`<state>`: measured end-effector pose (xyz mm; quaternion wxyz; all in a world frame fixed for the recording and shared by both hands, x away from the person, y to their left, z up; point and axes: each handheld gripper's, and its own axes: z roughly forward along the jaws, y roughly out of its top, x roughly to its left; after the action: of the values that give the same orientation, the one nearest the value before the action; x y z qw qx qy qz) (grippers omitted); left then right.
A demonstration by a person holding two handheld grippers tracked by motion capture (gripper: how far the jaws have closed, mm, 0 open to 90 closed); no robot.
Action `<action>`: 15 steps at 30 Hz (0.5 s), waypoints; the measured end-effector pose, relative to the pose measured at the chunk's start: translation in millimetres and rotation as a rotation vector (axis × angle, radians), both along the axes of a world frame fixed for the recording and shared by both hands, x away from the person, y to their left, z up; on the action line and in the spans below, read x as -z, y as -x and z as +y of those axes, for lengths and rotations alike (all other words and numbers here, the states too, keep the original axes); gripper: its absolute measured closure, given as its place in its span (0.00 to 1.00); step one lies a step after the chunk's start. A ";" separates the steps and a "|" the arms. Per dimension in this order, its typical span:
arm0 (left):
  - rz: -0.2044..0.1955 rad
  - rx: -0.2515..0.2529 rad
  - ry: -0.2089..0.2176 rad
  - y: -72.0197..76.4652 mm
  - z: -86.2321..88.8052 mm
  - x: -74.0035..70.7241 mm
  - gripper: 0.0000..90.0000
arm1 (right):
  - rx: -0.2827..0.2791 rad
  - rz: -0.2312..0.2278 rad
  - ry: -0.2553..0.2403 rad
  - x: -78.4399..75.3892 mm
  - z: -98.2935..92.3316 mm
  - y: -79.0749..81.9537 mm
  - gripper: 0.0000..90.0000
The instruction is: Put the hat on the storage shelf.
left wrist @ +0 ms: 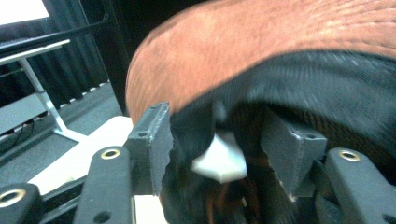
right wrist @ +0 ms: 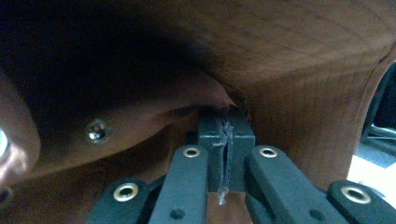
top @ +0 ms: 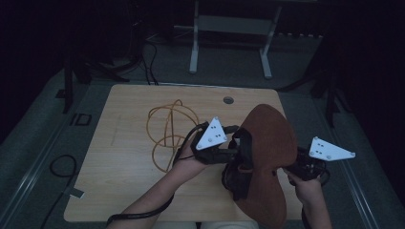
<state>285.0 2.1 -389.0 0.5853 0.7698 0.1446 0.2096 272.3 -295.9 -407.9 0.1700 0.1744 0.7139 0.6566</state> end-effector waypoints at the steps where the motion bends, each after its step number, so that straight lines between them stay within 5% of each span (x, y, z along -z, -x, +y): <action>1: 0.000 -0.011 0.000 1.2 3.9 -0.7 0.46 | 0.011 0.000 -0.009 -1.8 -1.2 -0.5 0.98; 15: -0.010 -0.083 -0.014 40.3 70.8 -14.3 0.40 | 0.080 -0.017 -0.099 -30.5 -1.5 -23.1 0.98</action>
<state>244.7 72.9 -374.7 0.5715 0.7661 0.1721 0.2386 295.5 -297.4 -377.4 0.1934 0.2051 0.6715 0.6852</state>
